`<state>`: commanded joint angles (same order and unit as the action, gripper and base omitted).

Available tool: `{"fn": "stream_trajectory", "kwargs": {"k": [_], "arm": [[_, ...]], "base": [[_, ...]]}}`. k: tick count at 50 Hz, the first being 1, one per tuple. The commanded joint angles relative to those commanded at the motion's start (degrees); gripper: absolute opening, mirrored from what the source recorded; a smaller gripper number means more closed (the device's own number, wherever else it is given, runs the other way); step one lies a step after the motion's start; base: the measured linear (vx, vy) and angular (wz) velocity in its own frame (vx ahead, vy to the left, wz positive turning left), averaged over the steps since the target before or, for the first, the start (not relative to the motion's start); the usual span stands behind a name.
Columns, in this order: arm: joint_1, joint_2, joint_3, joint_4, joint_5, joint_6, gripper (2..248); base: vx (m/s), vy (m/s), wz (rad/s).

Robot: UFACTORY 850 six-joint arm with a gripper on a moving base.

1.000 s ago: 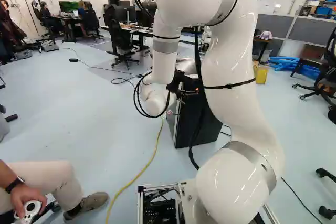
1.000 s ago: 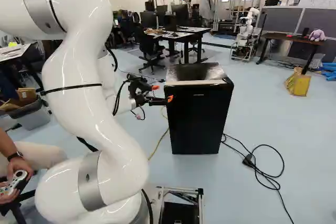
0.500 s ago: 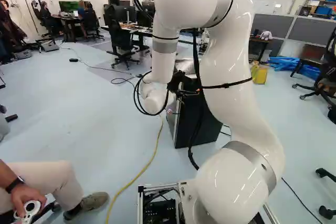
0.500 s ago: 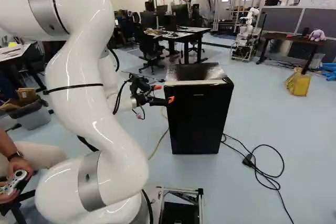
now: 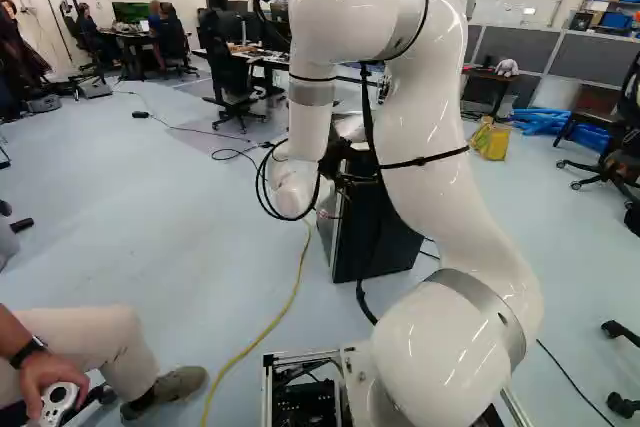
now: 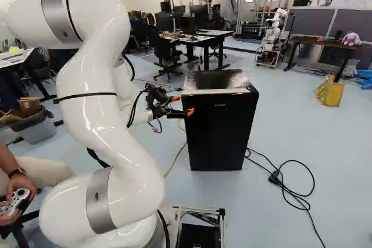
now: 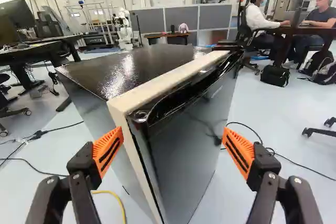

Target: Grab a drink from the fridge

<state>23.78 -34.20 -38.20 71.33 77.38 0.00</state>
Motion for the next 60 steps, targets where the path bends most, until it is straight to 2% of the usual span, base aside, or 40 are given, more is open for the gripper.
{"fn": "stream_trajectory", "kwargs": {"k": [60], "arm": [[-0.3, 0.0, 0.0, 3.6, 0.0, 0.0, 247]], "base": [[0.000, 0.000, 0.000]]}}
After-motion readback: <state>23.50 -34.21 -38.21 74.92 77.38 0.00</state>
